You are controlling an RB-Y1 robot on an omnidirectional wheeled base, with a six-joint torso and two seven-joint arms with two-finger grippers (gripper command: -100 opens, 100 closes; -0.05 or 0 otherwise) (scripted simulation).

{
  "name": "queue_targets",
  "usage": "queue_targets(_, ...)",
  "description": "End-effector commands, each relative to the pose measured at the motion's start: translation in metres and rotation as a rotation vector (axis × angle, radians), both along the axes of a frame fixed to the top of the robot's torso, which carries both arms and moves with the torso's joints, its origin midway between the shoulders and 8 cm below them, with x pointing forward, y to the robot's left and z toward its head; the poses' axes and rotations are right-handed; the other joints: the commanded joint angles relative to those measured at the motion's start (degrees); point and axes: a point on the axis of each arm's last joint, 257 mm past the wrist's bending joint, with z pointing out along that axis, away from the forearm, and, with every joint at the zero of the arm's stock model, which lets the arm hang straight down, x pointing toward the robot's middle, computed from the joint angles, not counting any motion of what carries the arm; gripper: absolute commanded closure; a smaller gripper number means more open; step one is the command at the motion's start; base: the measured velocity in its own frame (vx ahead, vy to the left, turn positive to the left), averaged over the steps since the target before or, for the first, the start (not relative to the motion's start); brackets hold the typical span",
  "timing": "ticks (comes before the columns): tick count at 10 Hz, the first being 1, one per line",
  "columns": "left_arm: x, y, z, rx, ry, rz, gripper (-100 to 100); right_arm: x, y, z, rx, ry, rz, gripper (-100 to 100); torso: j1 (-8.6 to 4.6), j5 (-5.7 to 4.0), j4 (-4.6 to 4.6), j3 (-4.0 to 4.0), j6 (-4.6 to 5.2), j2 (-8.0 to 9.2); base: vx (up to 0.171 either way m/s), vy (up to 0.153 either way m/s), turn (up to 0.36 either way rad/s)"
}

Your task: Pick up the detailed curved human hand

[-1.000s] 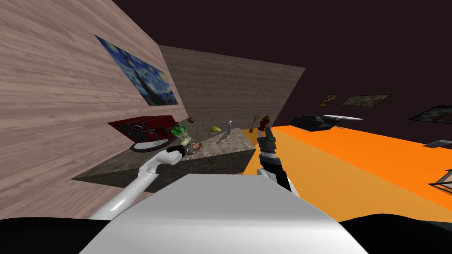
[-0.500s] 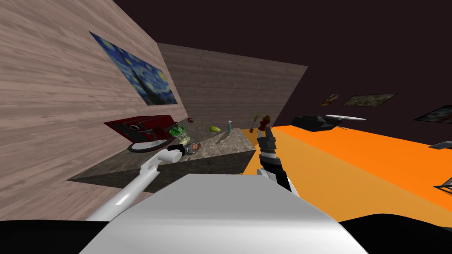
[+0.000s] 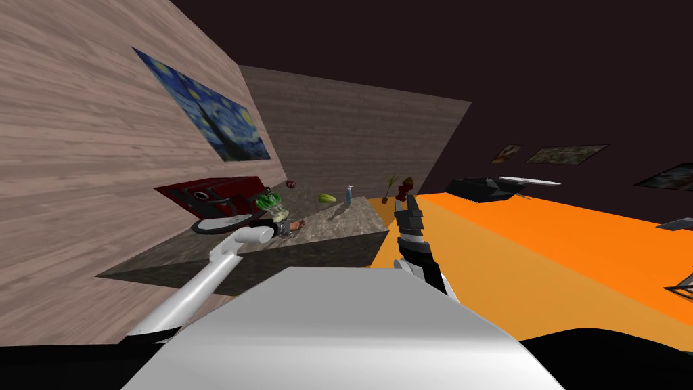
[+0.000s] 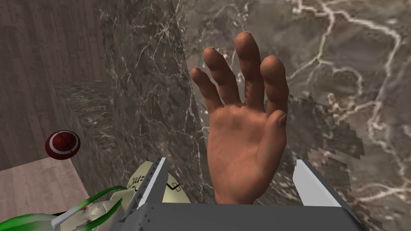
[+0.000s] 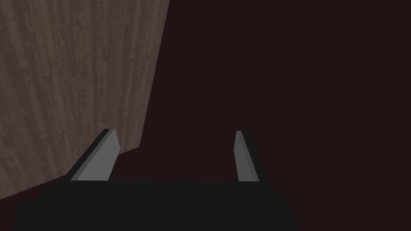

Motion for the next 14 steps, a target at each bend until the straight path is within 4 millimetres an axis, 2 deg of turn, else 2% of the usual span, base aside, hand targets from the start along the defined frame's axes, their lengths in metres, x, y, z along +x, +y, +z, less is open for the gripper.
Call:
queue_targets(1,-0.005,0.015,-0.011,0.026,0.032,0.005,-100,0.000,0.000,0.000,0.000,0.000,0.000,0,0.00,0.00,0.00,0.00,0.00,0.00,0.010,-0.044,0.008)
queue_targets(2,-0.006,0.016,-0.012,0.048,0.039,-0.017,-100,0.000,0.000,0.000,0.000,0.000,0.000,0,0.14,0.04,-0.01,0.00,0.00,0.00,0.000,0.000,0.000)
queue_targets(3,0.009,0.030,0.005,0.020,0.005,0.009,-100,0.000,0.000,0.000,0.000,0.000,0.000,0,0.28,0.06,0.00,0.00,0.01,0.01,-0.002,-0.072,0.003)
queue_targets(4,0.000,0.047,-0.006,0.034,0.034,0.027,-100,0.000,0.000,0.000,0.000,0.000,0.000,0,0.09,0.03,0.00,0.00,0.03,0.00,0.010,-0.101,0.005)
queue_targets(6,-0.003,0.051,-0.011,0.071,0.056,-0.005,-100,0.000,0.000,0.000,0.000,0.000,0.000,0,0.14,0.03,0.00,-0.01,0.00,-0.01,0.005,-0.024,0.006)
queue_targets(7,0.011,0.062,0.007,0.036,0.014,0.020,-100,0.000,0.000,0.000,0.000,0.000,0.000,0,0.29,0.06,0.00,0.00,0.01,0.00,0.002,-0.060,0.002)
queue_targets(9,-0.002,0.080,-0.010,0.062,0.061,0.022,-100,0.000,0.000,0.000,0.000,0.000,0.000,0,0.05,0.02,0.00,-0.01,0.00,-0.01,0.007,-0.073,0.008)
queue_targets(10,-0.003,0.081,-0.011,0.081,0.069,0.002,-100,0.000,0.000,0.000,0.000,0.000,0.000,0,0.13,0.03,-0.01,-0.01,0.01,-0.01,0.001,-0.016,-0.002)
queue_targets(11,0.011,0.090,0.008,0.041,0.022,0.024,-100,0.000,0.000,0.000,0.000,0.000,0.000,0,0.26,0.06,0.00,0.00,0.00,0.01,0.011,-0.069,0.005)
queue_targets(14,-0.004,0.107,-0.011,0.073,0.075,0.013,-100,0.000,0.000,0.000,0.000,0.000,0.000,0,0.15,0.03,0.00,0.00,0.01,0.00,0.003,-0.050,0.004)
